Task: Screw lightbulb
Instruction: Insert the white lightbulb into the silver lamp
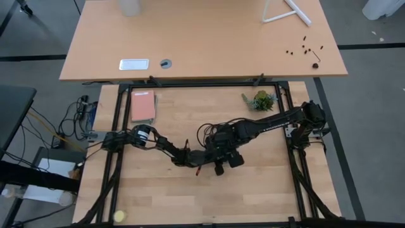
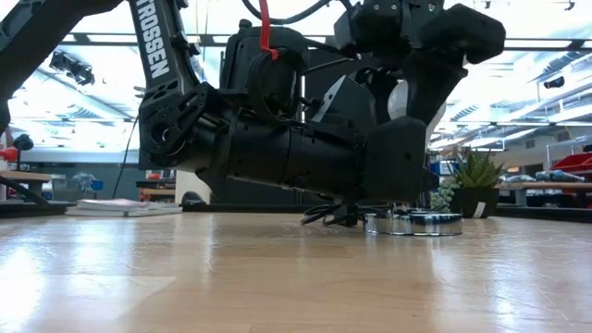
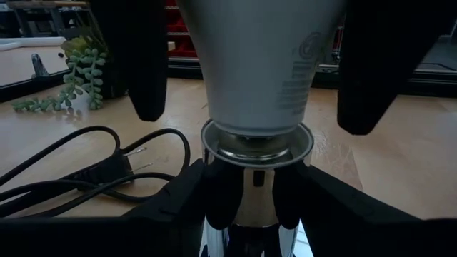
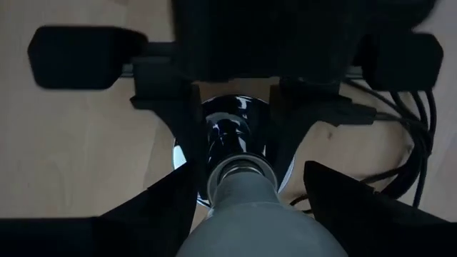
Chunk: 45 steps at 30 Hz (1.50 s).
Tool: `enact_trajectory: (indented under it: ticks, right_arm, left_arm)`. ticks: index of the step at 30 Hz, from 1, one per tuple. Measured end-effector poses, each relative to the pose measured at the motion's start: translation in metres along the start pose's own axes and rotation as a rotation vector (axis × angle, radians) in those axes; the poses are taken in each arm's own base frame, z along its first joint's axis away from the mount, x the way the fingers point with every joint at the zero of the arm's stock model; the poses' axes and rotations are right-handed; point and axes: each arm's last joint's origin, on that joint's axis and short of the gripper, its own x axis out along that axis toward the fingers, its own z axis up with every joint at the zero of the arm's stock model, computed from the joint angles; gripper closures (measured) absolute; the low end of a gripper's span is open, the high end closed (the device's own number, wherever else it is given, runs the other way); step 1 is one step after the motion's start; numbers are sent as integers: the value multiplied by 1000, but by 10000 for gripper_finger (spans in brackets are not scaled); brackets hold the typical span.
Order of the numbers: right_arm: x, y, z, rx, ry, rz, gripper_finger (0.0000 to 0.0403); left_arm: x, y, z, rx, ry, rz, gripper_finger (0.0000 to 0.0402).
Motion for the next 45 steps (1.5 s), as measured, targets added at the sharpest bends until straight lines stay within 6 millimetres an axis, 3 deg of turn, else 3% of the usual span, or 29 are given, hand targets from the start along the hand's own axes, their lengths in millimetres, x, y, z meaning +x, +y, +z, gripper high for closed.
enact_trajectory:
  ticks: [6,17,30,37,45]
  right_arm:
    - [0,1,1,-63,-5,0,139]
    - [0,-3,2,427,-24,-8,139]
    - [7,-2,7,798,-43,-27,141]
    - [16,-4,9,869,-20,-32,135]
    - [-2,-3,5,816,-72,-32,116]
  left_arm:
    - [0,0,0,1,0,0,213]
    - [0,0,0,-18,-1,1,213]
    - [0,-1,0,-19,1,-5,213]
    - [0,0,-1,-16,1,-4,213]
    - [1,1,0,-25,0,7,213]
